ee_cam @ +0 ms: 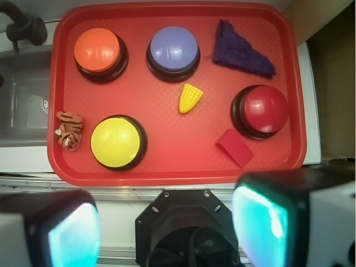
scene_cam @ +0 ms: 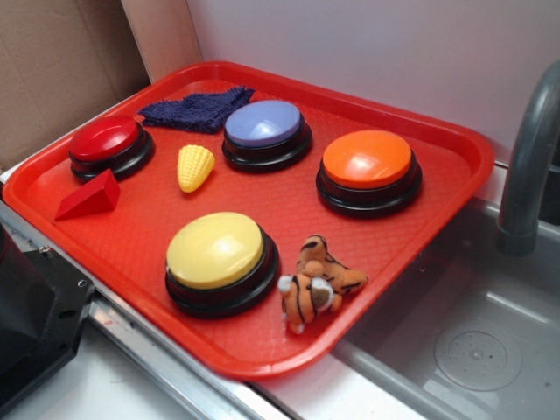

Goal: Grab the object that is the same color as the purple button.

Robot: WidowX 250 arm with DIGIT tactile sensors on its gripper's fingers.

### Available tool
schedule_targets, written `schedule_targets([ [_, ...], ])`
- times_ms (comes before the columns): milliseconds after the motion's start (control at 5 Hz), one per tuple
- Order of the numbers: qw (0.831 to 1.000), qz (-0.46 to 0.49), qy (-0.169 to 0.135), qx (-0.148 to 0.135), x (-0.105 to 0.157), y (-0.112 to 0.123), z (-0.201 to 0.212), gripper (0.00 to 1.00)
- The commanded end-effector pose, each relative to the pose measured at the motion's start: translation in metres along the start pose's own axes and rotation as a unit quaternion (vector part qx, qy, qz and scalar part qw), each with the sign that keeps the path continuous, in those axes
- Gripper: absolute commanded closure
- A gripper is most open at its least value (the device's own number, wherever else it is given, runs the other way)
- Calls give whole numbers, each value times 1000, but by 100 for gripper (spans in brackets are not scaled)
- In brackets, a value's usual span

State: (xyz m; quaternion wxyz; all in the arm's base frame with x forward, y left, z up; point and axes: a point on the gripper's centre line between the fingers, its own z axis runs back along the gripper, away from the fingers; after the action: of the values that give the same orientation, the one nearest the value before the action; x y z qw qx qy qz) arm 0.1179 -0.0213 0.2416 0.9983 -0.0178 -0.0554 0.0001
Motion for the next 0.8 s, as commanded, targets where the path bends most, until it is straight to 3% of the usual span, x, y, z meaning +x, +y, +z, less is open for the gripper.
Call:
schedule_targets([
  [0,1000,0,0,0,0,0,0,0],
  [200,999,-37,-14,34,26,33,-12,0],
  [600,991,-123,-37,47,69,78,-47,0],
])
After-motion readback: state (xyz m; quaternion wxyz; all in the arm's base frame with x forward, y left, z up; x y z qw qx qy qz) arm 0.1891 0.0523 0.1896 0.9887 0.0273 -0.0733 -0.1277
